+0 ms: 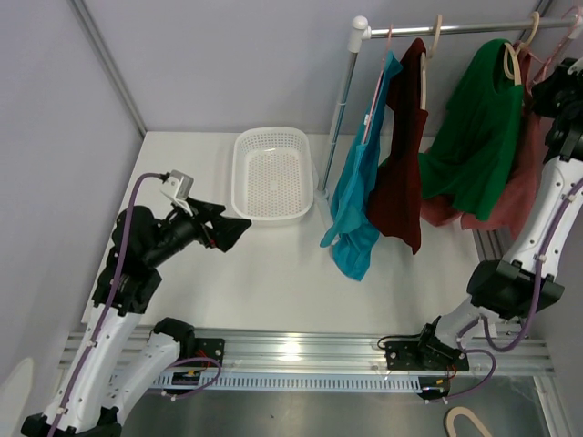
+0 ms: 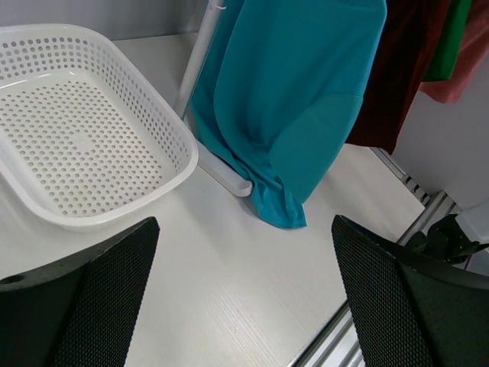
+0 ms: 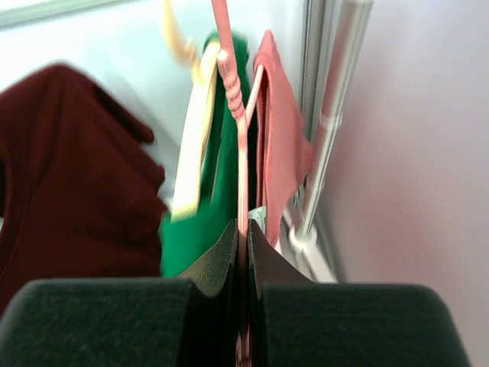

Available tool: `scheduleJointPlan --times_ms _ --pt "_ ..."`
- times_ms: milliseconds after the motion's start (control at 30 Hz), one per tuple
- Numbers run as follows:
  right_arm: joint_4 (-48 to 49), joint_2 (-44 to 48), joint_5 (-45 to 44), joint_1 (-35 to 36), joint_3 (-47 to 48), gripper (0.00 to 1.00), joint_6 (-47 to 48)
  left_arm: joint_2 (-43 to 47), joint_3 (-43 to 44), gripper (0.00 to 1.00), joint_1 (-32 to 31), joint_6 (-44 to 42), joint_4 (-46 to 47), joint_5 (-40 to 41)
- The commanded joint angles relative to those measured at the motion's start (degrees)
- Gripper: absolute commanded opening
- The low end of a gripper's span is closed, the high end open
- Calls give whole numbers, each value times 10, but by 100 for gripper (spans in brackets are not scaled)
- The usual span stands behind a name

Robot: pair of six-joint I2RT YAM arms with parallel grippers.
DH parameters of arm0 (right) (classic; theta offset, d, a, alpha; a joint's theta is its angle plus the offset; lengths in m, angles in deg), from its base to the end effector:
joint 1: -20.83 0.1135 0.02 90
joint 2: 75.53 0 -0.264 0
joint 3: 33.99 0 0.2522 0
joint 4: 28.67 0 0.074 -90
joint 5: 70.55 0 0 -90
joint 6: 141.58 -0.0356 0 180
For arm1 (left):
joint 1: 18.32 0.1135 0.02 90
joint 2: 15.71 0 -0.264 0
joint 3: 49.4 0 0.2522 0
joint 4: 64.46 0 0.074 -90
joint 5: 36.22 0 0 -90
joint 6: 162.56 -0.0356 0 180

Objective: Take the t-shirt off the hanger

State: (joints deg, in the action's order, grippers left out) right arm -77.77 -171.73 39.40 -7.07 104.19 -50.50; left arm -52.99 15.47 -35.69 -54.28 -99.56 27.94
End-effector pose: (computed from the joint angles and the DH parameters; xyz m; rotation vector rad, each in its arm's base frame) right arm 0.3085 -0.1496 0.5313 0.1349 1.6829 -0.0844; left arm 0.1276 -0.0562 0.3764 0.3337 1.7299 -0.8408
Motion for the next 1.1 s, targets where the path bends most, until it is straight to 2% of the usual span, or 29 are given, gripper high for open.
scheduleJointPlan --times_ms 0,167,400,600,767,933,1033,1067 --pt "36 107 -21 0 -75 0 -6 18 -4 99 -6 -15 -2 1" --pt "17 184 -48 2 -158 0 -32 41 -15 100 -5 -21 -13 9" --pt "-44 290 -142 13 -186 0 -68 57 -17 100 -7 -28 -29 7" --pt "-80 367 -176 70 -214 0 -138 46 10 100 -18 -59 -39 -22" --pt "-132 388 -220 122 -197 0 -166 36 50 100 -62 -91 -51 -4" --pt "-188 393 -173 129 -192 0 -191 25 61 100 -105 -84 -7 -10" --pt "-201 398 -191 137 -201 0 -203 -9 81 100 -171 -104 -4 23" --pt "-199 400 -198 140 -209 0 -209 -22 91 99 -217 -112 -6 66"
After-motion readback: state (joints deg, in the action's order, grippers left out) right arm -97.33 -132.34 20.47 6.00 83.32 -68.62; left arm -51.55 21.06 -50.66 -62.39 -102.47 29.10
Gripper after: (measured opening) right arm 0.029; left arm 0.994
